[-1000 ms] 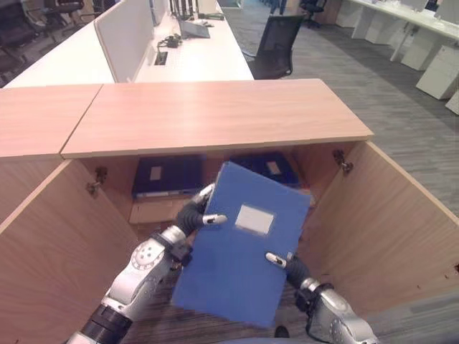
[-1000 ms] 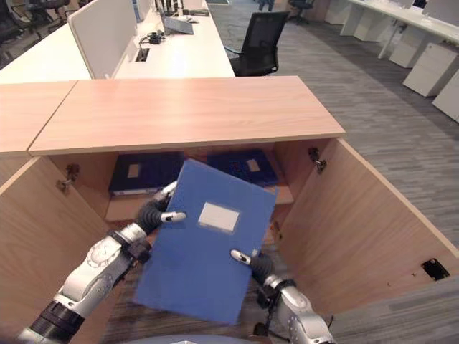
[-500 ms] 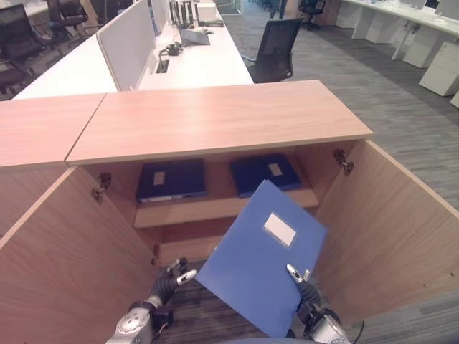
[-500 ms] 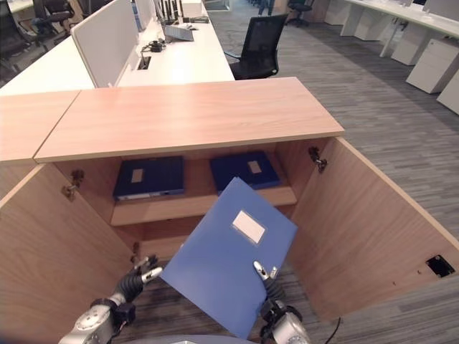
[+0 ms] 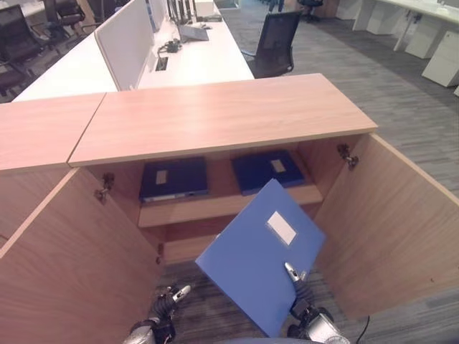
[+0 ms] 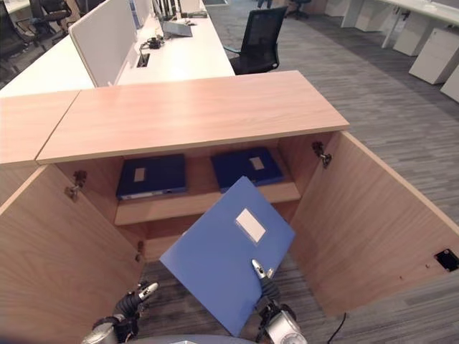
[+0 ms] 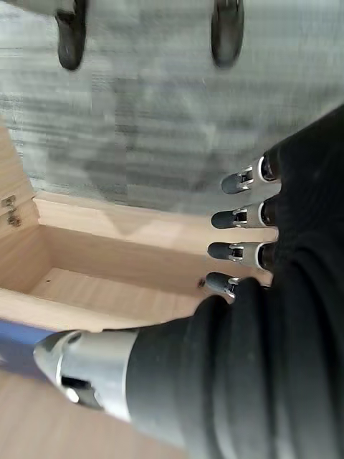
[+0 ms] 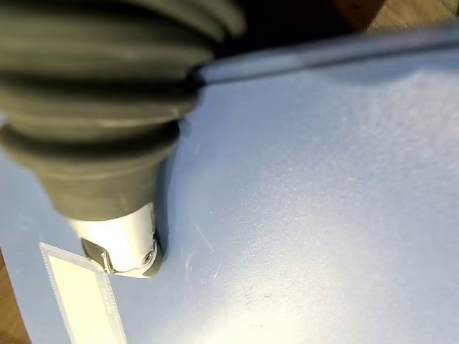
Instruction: Put the empty folder in the office cabinet
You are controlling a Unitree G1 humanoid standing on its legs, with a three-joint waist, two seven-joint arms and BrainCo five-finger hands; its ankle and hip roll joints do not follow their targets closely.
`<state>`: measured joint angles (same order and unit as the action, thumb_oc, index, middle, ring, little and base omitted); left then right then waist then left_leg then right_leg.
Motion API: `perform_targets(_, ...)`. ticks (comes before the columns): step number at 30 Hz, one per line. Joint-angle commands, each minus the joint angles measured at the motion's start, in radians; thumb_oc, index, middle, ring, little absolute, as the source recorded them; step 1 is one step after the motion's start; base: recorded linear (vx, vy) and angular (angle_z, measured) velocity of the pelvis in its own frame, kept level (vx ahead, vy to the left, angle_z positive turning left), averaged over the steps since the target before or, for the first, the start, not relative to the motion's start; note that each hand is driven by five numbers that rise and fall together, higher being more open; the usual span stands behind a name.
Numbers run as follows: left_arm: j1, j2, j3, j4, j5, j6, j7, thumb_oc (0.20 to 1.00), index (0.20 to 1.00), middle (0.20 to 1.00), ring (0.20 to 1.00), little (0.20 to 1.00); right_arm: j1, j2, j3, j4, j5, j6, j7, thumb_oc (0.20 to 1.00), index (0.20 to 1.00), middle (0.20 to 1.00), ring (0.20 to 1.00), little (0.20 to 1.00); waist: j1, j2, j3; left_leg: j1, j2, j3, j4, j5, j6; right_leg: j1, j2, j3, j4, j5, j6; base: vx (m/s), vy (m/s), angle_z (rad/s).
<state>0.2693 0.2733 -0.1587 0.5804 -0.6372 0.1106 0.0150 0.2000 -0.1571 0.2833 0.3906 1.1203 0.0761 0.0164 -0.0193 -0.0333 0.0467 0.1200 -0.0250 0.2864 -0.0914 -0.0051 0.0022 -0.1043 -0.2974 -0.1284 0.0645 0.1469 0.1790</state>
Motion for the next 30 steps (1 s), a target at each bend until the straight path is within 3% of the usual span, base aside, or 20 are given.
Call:
perform_targets(1, -0.020, -0.002, 0.033, -0.037, -0.044, -0.018, 0.026, 1.000, 1.000, 1.000, 1.000, 1.000, -0.075, 0.031, 0.007, -0.129, 0.050, -0.029, 0.027, 0.200, 0.200, 0.200, 0.200, 0.200, 0.014, 0.006, 0.072, -0.007, -0.034, -0.128, 0.004, -0.076, 0.056, 0.031, -0.068, -0.046, 0.082, 0.068, 0.046, 0.04, -0.109, -0.29)
perform_targets(2, -0.043, -0.019, 0.049, 0.110, 0.009, -0.017, 0.026, 1.000, 1.000, 1.000, 1.000, 1.000, -0.103, 0.022, 0.019, -0.144, 0.062, -0.037, 0.033, 0.200, 0.200, 0.200, 0.200, 0.200, 0.017, 0.014, 0.080, -0.009, -0.023, -0.112, 0.004, -0.071, 0.044, 0.024, -0.075, -0.065, 0.028, 0.102, 0.048, 0.03, -0.107, -0.22)
perform_targets(7, -0.102, -0.054, 0.110, 0.337, 0.152, -0.039, 0.053, 1.000, 1.000, 1.000, 1.000, 1.000, -0.129, 0.013, 0.024, -0.144, 0.065, -0.057, 0.045, 0.200, 0.200, 0.200, 0.200, 0.200, 0.016, 0.021, 0.081, -0.013, 0.009, -0.097, 0.004, -0.065, 0.022, -0.017, -0.060, -0.061, -0.066, 0.116, 0.051, 0.06, -0.152, -0.09)
perform_targets(8, -0.143, -0.075, 0.163, 0.467, 0.219, -0.055, 0.089, 1.000, 1.000, 1.000, 1.000, 1.000, -0.136, 0.012, 0.022, -0.133, 0.069, -0.063, 0.050, 0.200, 0.200, 0.200, 0.200, 0.200, 0.015, 0.016, 0.078, -0.013, 0.019, -0.092, 0.004, -0.063, 0.009, -0.037, -0.058, -0.070, -0.103, 0.132, 0.053, 0.14, -0.193, -0.18)
perform_targets(10, -0.158, -0.082, 0.183, 0.525, 0.263, -0.062, 0.100, 1.000, 1.000, 1.000, 1.000, 1.000, -0.136, 0.010, 0.014, -0.118, 0.070, -0.071, 0.052, 0.200, 0.200, 0.200, 0.200, 0.200, 0.014, 0.008, 0.073, -0.009, 0.020, -0.097, 0.004, -0.065, 0.001, -0.024, -0.052, -0.075, -0.125, 0.114, 0.050, 0.21, -0.265, -0.09)
perform_targets(11, -0.172, -0.089, 0.232, 0.649, 0.278, -0.075, 0.113, 1.000, 1.000, 1.000, 1.000, 1.000, -0.135, 0.002, 0.003, -0.088, 0.078, -0.085, 0.062, 0.200, 0.200, 0.200, 0.200, 0.200, 0.013, -0.005, 0.059, 0.005, 0.052, -0.108, 0.004, -0.062, -0.030, -0.015, -0.035, -0.080, -0.098, 0.100, 0.048, 0.20, -0.260, 0.03)
perform_targets(12, -0.172, -0.089, 0.233, 0.650, 0.278, -0.075, 0.113, 1.000, 1.000, 1.000, 1.000, 1.000, -0.135, 0.002, 0.003, -0.088, 0.078, -0.085, 0.062, 0.200, 0.200, 0.200, 0.200, 0.200, 0.013, -0.006, 0.057, 0.002, 0.051, -0.108, 0.004, -0.061, -0.030, -0.017, -0.036, -0.079, -0.098, 0.101, 0.048, 0.26, -0.367, 0.06)
perform_targets(17, -0.171, -0.090, 0.211, 0.680, 0.312, -0.086, 0.096, 1.000, 1.000, 1.000, 1.000, 1.000, -0.140, -0.056, 0.016, -0.083, 0.053, -0.095, 0.087, 0.200, 0.200, 0.200, 0.200, 0.200, -0.002, 0.029, 0.038, 0.001, 0.162, -0.127, 0.004, -0.026, -0.092, 0.002, 0.044, -0.121, -0.061, -0.030, -0.010, 0.16, -0.293, 0.16)
perform_targets(20, -0.170, -0.084, 0.186, 0.645, 0.307, -0.096, 0.093, 1.000, 1.000, 1.000, 1.000, 1.000, -0.150, -0.081, 0.026, -0.076, 0.039, -0.103, 0.087, 0.200, 0.200, 0.200, 0.200, 0.200, 0.001, 0.049, 0.035, 0.005, 0.229, -0.111, 0.004, 0.009, -0.127, 0.002, 0.112, -0.112, -0.028, -0.108, -0.052, 0.19, -0.338, 0.09)
perform_targets(22, -0.170, -0.070, 0.159, 0.601, 0.326, -0.100, 0.090, 1.000, 1.000, 1.000, 1.000, 1.000, -0.154, -0.096, 0.029, -0.064, 0.033, -0.110, 0.079, 0.200, 0.200, 0.200, 0.200, 0.200, 0.009, 0.051, 0.053, -0.039, 0.279, -0.107, 0.101, 0.065, -0.129, 0.017, 0.149, -0.105, -0.013, -0.155, -0.088, 0.13, -0.343, -0.02)
perform_targets(24, -0.176, -0.057, 0.133, 0.565, 0.342, -0.101, 0.092, 1.000, 1.000, 1.000, 1.000, 1.000, -0.154, -0.107, 0.022, -0.042, 0.032, -0.119, 0.074, 0.200, 0.200, 0.200, 0.200, 0.200, 0.022, 0.040, 0.090, -0.128, 0.314, -0.135, 0.274, 0.123, -0.122, 0.052, 0.173, -0.116, -0.009, -0.194, -0.120, 0.07, -0.335, 0.19)
perform_targets(27, -0.166, -0.041, 0.120, 0.523, 0.352, -0.111, 0.105, 1.000, 1.000, 1.000, 1.000, 1.000, -0.169, -0.121, 0.016, -0.027, 0.026, -0.128, 0.058, 0.200, 0.200, 0.200, 0.200, 0.200, 0.035, 0.022, 0.125, -0.232, 0.314, -0.103, 0.419, 0.114, -0.085, 0.071, 0.175, -0.137, -0.003, -0.225, -0.147, 0.06, -0.221, 0.34)
perform_targets(29, -0.174, -0.045, 0.127, 0.572, 0.366, -0.121, 0.112, 1.000, 1.000, 1.000, 1.000, 1.000, -0.189, -0.147, 0.010, -0.035, -0.005, -0.133, 0.050, 0.200, 0.200, 0.200, 0.200, 0.200, 0.043, 0.009, 0.136, -0.346, 0.238, -0.105, 0.358, 0.060, -0.081, 0.070, 0.153, -0.147, -0.021, -0.216, -0.135, 0.07, -0.031, 0.22)
perform_targets(30, -0.174, -0.045, 0.127, 0.572, 0.366, -0.121, 0.112, 1.000, 1.000, 1.000, 1.000, 1.000, -0.189, -0.147, 0.010, -0.035, -0.005, -0.133, 0.050, 0.200, 0.200, 0.200, 0.200, 0.200, 0.043, 0.009, 0.136, -0.346, 0.237, -0.105, 0.358, 0.060, -0.080, 0.069, 0.152, -0.147, -0.021, -0.216, -0.135, 0.07, 0.057, 0.31)
